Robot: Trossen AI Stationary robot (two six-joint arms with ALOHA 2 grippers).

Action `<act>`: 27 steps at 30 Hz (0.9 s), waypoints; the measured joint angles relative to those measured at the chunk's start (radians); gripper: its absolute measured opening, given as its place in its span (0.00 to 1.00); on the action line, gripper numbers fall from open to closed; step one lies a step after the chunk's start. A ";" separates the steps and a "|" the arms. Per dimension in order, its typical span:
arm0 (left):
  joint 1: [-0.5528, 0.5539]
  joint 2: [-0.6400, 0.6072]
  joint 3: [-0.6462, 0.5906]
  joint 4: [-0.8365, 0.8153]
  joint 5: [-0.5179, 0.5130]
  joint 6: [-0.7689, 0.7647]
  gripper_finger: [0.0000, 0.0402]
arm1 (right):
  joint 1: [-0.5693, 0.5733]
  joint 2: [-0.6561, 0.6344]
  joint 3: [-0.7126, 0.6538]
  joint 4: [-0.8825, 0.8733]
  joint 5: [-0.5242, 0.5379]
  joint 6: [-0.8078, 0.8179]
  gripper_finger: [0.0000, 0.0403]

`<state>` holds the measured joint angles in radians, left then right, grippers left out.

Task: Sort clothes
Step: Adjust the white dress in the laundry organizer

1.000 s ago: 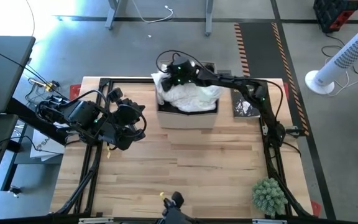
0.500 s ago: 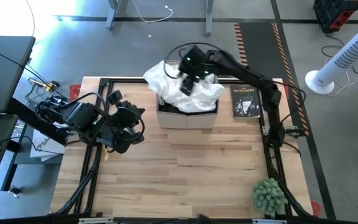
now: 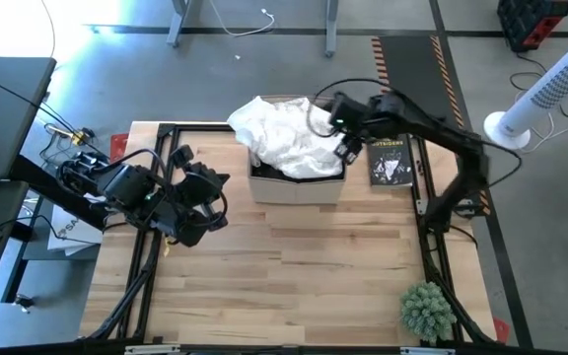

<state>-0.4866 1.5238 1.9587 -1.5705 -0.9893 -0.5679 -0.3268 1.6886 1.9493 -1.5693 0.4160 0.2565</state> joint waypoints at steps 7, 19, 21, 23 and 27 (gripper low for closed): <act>0.014 0.000 0.000 -0.001 -0.007 -0.007 0.00 | -0.088 -0.208 -0.400 0.060 0.017 0.109 0.48; 0.092 -0.030 -0.141 0.001 0.010 -0.074 0.00 | -0.125 -0.286 -0.591 0.589 -0.151 -0.110 0.48; 0.123 -0.060 -0.226 0.001 0.031 -0.130 0.00 | -0.123 -0.284 -0.583 0.626 -0.200 -0.124 0.48; 0.165 -0.099 -0.316 -0.001 0.066 -0.183 0.00 | -0.121 -0.284 -0.580 0.674 -0.261 -0.126 0.48; 0.275 -0.190 -0.489 0.007 0.076 -0.233 0.00 | -0.112 -0.248 -0.580 0.727 -0.320 -0.127 0.48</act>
<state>-0.2114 1.3333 1.4698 -1.5638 -0.9131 -0.8013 -0.4390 1.4407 1.3697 -0.8426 0.0960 0.1299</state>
